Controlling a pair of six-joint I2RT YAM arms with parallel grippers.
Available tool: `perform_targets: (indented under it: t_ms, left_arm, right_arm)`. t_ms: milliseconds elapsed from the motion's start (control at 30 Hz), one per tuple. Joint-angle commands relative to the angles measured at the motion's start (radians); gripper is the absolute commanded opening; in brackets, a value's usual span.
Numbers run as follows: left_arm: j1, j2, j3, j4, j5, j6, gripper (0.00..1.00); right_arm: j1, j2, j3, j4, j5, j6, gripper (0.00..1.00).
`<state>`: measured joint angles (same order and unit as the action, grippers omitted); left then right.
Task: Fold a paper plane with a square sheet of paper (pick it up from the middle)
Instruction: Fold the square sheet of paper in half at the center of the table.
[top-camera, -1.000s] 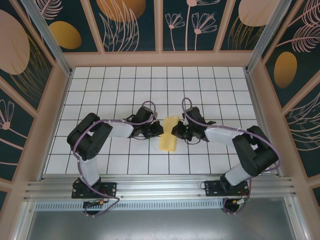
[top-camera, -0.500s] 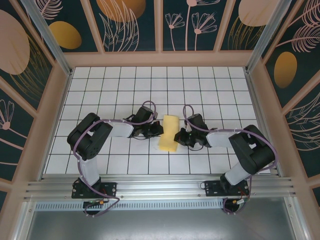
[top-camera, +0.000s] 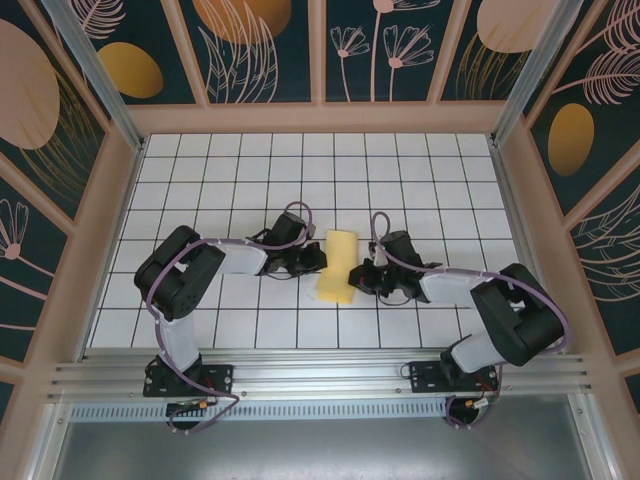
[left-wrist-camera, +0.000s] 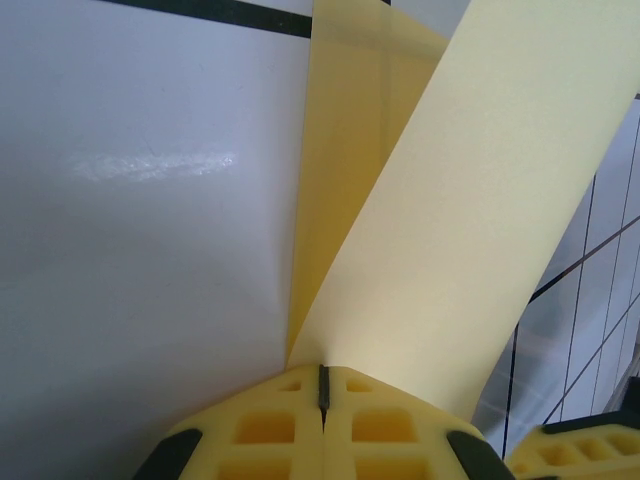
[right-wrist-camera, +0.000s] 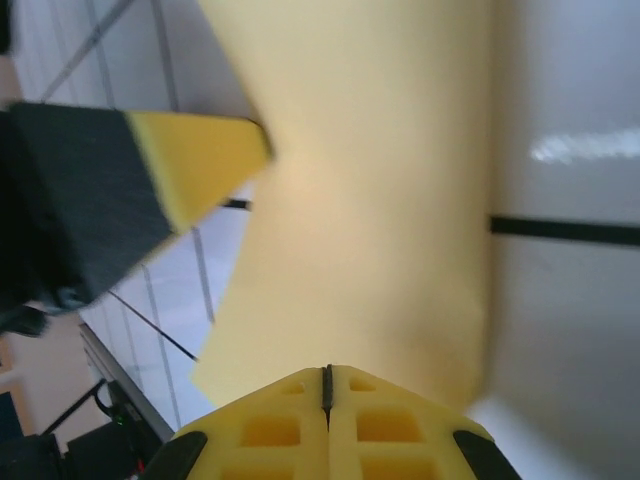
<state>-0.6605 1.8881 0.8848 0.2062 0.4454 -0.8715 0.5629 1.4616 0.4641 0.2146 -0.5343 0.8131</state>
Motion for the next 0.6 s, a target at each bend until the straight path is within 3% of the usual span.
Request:
perform_targets:
  t_ms: [0, 167, 367, 567]
  left_arm:
    - [-0.010, 0.059, -0.029, -0.088, -0.033, 0.020, 0.00]
    - [-0.009, 0.059, -0.027, -0.089, -0.032, 0.021, 0.00]
    - [-0.010, 0.062, -0.024, -0.088, -0.029, 0.019, 0.00]
    - [-0.010, 0.061, -0.023, -0.092, -0.027, 0.020, 0.00]
  right_arm:
    - [0.009, 0.035, -0.035, 0.031, -0.014, 0.003, 0.01]
    - [0.008, 0.065, -0.056, 0.034, 0.005, -0.002, 0.01]
    - [0.008, -0.039, -0.022, -0.031, 0.011, -0.019, 0.00]
    - [0.036, -0.080, -0.031, 0.016, -0.033, -0.005, 0.00]
